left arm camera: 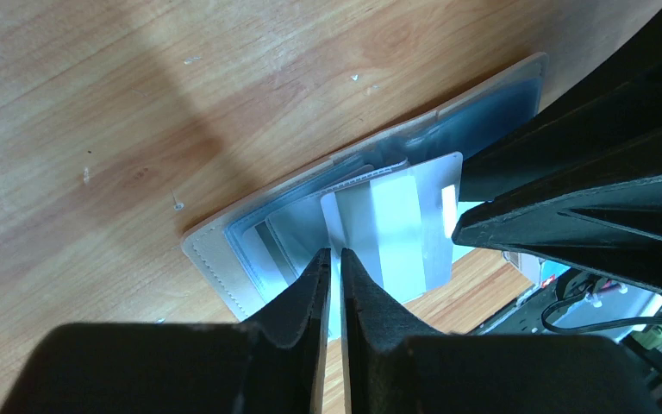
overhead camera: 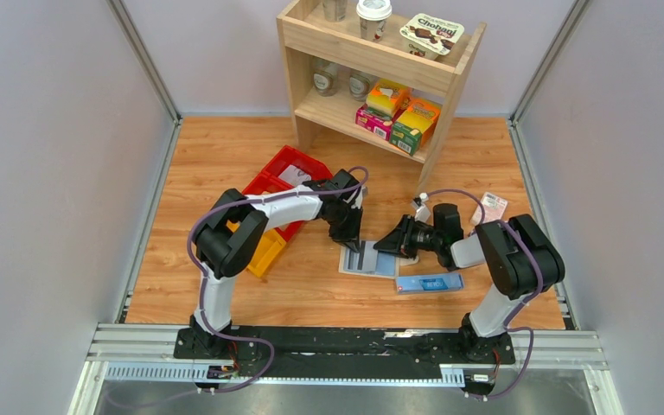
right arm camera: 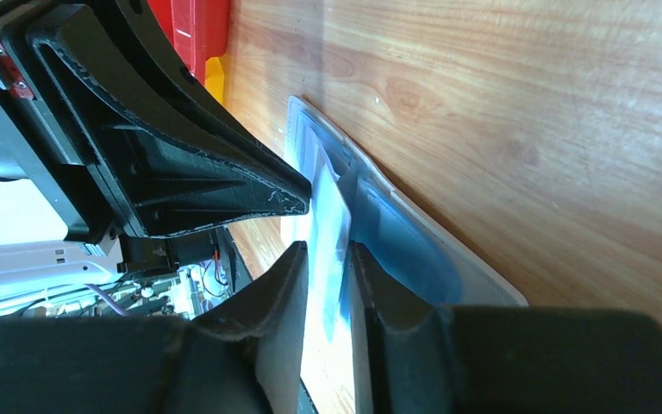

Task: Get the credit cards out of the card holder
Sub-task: Remove the credit card from the card holder.

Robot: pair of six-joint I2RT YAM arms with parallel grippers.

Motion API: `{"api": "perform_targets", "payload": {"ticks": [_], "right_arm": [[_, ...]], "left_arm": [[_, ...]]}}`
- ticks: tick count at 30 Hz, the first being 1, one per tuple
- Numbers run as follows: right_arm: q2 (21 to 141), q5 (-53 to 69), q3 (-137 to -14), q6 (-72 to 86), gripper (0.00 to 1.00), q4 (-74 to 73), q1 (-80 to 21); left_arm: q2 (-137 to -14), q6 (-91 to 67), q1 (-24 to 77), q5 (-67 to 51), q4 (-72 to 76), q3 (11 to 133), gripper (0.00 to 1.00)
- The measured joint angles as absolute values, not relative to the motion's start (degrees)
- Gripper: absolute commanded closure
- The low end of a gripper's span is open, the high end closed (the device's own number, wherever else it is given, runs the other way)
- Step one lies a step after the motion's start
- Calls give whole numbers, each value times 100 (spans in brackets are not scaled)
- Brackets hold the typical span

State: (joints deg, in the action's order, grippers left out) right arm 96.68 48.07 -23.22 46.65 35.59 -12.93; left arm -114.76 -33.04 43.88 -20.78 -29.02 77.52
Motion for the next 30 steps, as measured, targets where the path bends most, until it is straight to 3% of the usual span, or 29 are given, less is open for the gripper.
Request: {"api": "perform_targets", "payload": {"ticks": [7,17,30], "right_arm": [[9894,4799,-2443,4668,66,3544,-1354],[10073,4790,-2519,4698,99,3540,-1452],[9142,4823,-2460,4104,100,2220,-917]], "left_arm": [[-11542,-3304,4386,-2152,-2919,7817,84],[-11548,-3304,4386,-2145,-2921,7819,86],[-11563,-3264,4390,-2047,-2961,7839,85]]}}
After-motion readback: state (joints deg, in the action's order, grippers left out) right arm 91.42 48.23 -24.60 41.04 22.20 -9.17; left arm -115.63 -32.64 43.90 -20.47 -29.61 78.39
